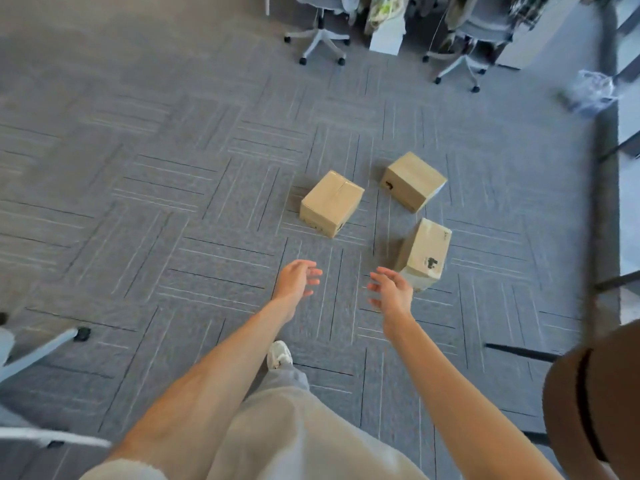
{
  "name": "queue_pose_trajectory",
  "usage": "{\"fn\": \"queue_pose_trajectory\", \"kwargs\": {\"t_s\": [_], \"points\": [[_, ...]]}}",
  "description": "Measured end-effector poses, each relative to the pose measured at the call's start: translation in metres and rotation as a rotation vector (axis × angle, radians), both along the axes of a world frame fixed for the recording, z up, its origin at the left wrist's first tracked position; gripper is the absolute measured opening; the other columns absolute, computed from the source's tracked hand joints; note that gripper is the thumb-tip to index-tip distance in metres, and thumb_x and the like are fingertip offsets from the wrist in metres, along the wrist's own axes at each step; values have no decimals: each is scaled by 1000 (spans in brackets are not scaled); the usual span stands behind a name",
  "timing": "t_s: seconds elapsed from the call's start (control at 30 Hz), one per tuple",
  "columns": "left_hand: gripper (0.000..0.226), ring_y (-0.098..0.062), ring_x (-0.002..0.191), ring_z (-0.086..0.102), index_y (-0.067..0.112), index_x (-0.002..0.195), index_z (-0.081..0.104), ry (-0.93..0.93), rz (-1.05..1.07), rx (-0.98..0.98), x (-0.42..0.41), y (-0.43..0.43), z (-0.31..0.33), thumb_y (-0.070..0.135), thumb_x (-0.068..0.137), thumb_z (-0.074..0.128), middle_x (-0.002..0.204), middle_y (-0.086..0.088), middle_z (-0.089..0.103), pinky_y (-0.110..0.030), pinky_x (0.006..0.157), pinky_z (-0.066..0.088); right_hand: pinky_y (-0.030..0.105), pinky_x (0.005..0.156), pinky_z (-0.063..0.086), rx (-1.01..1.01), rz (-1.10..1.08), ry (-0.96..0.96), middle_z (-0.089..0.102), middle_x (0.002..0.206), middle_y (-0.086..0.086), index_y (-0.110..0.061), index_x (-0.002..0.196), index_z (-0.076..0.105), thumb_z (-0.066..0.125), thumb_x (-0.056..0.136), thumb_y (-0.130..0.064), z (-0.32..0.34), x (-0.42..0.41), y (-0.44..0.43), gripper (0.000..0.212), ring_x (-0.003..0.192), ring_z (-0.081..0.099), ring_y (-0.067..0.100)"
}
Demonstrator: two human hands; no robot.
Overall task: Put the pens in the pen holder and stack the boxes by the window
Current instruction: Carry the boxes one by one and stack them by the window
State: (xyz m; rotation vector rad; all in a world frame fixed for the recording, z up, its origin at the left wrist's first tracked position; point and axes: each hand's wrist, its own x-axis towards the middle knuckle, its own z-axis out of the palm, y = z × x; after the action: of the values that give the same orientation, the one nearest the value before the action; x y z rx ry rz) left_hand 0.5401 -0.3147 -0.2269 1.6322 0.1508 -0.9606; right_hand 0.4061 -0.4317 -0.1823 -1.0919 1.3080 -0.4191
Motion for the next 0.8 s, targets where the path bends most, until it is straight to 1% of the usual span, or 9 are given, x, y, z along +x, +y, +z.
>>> {"fn": "queue_pose_trajectory", "kwargs": {"t_s": [0.13, 0.2, 0.3, 0.37, 0.47, 0.57, 0.67, 0.73, 0.8], "points": [[23, -14, 72, 64, 16, 96, 63, -5, -4, 9, 73, -49, 3, 19, 102, 41, 85, 2, 72, -30, 68, 52, 29, 61, 52, 88, -38, -16, 67, 99, 4, -12, 115, 64, 55, 99, -9, -13, 73, -45, 18, 79, 63, 14], [23, -13, 73, 64, 14, 102, 63, -9, -26, 36, 106, -73, 5, 19, 102, 40, 87, 1, 72, -28, 68, 52, 31, 64, 54, 116, -62, -21, 66, 98, 4, -13, 112, 64, 54, 100, -11, -17, 101, -65, 16, 80, 63, 14], [22, -14, 74, 64, 12, 104, 63, -11, -82, 50, 153, -116, 5, 19, 102, 42, 93, -2, 73, -28, 68, 51, 29, 62, 53, 137, -109, -33, 66, 96, 5, -14, 106, 64, 52, 100, -9, -25, 142, -107, 15, 83, 63, 18], [22, -13, 74, 63, 13, 103, 63, -13, -114, 70, 182, -148, 6, 19, 103, 42, 92, -2, 72, -27, 67, 50, 28, 65, 53, 163, -149, -37, 66, 97, 6, -13, 107, 64, 52, 100, -8, -33, 168, -139, 15, 85, 62, 19], [22, -13, 71, 62, 12, 105, 63, -25, -146, 82, 226, -206, 1, 19, 102, 42, 88, -1, 71, -27, 63, 48, 27, 67, 53, 196, -177, -48, 66, 95, 4, -13, 108, 65, 55, 101, -13, -45, 210, -194, 13, 83, 63, 17], [25, -14, 72, 64, 8, 113, 63, -50, -156, 114, 270, -268, -4, 19, 102, 42, 96, -6, 73, -27, 61, 49, 26, 69, 53, 225, -192, -67, 65, 92, 3, -16, 102, 64, 56, 101, -18, -58, 255, -254, 8, 81, 63, 14], [29, -16, 76, 64, 7, 116, 62, -59, -167, 157, 310, -326, -9, 19, 104, 39, 104, -10, 73, -27, 63, 50, 27, 69, 52, 262, -164, -28, 66, 93, 4, -13, 110, 63, 56, 101, -20, -68, 299, -314, 13, 90, 63, 18], [31, -16, 78, 64, 6, 116, 63, -57, -189, 172, 336, -361, -14, 20, 104, 37, 98, -7, 73, -27, 65, 50, 30, 75, 53, 252, -119, 4, 66, 100, 8, -12, 111, 63, 55, 102, -19, -75, 327, -351, 14, 94, 62, 20], [30, -16, 76, 63, 7, 114, 62, -34, -190, 196, 362, -391, -21, 20, 104, 37, 91, -4, 72, -27, 65, 49, 33, 79, 53, 248, -88, 38, 66, 109, 10, -12, 112, 63, 54, 102, -17, -82, 351, -384, 14, 95, 63, 20]]}}
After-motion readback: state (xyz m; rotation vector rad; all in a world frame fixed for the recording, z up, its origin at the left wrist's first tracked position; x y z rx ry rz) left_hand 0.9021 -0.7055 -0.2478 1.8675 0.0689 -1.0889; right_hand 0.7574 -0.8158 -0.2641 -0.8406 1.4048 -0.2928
